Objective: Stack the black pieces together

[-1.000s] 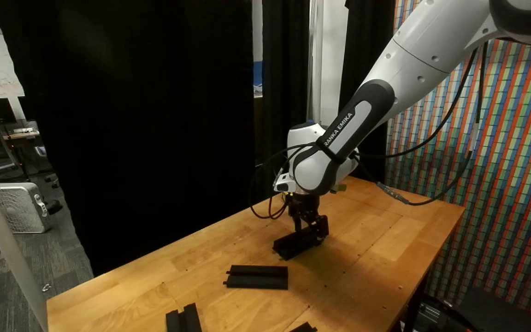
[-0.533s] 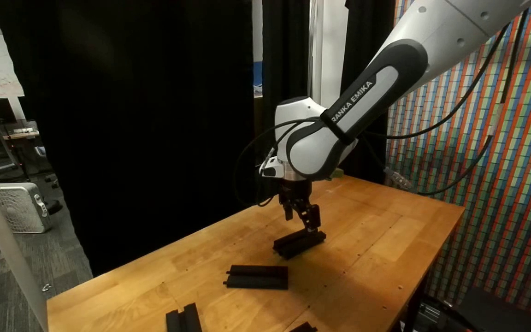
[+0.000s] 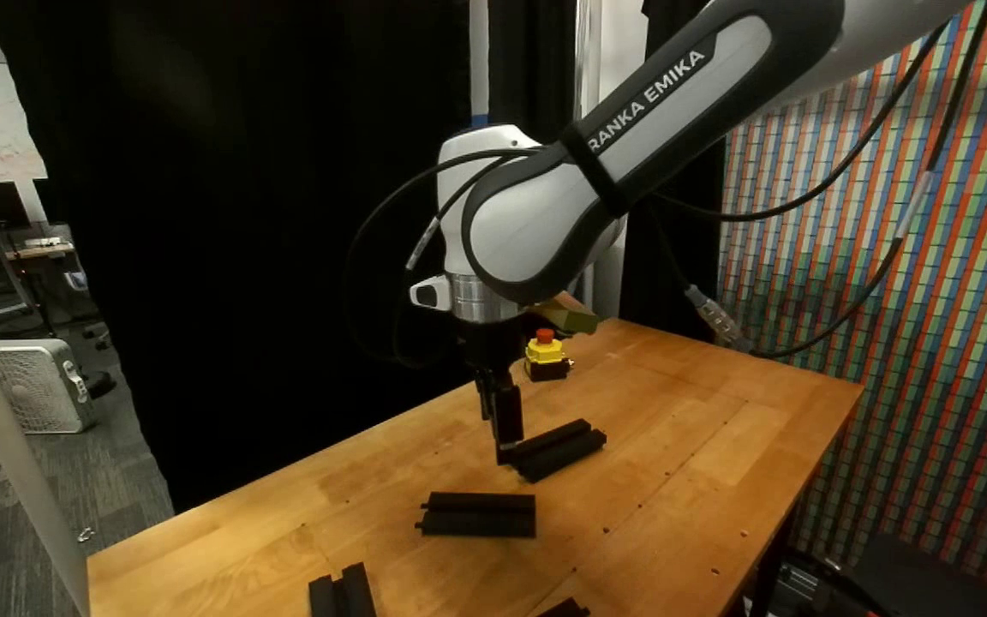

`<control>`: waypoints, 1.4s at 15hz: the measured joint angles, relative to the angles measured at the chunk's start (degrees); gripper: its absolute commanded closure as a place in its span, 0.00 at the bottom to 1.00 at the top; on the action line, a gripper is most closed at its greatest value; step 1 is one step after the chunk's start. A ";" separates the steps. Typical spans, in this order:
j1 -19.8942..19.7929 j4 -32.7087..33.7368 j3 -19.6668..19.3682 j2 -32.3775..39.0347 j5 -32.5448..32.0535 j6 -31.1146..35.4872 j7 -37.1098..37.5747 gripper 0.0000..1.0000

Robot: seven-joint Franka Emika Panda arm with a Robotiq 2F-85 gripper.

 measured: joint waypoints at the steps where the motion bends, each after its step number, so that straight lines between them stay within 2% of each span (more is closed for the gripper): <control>1: 0.56 0.67 0.29 0.60 0.10 0.13 3.75 0.00; 4: 1.08 2.05 0.36 3.17 0.04 2.62 13.51 0.00; 8: 1.04 2.09 -0.57 7.27 -1.46 9.52 25.48 0.00; 11: 1.06 1.99 -1.21 10.27 -3.66 11.79 31.85 0.00; 15: 1.07 1.81 -1.88 13.79 -5.89 12.41 34.60 0.00; 21: 1.07 1.83 -2.15 16.53 -8.58 12.49 32.25 0.00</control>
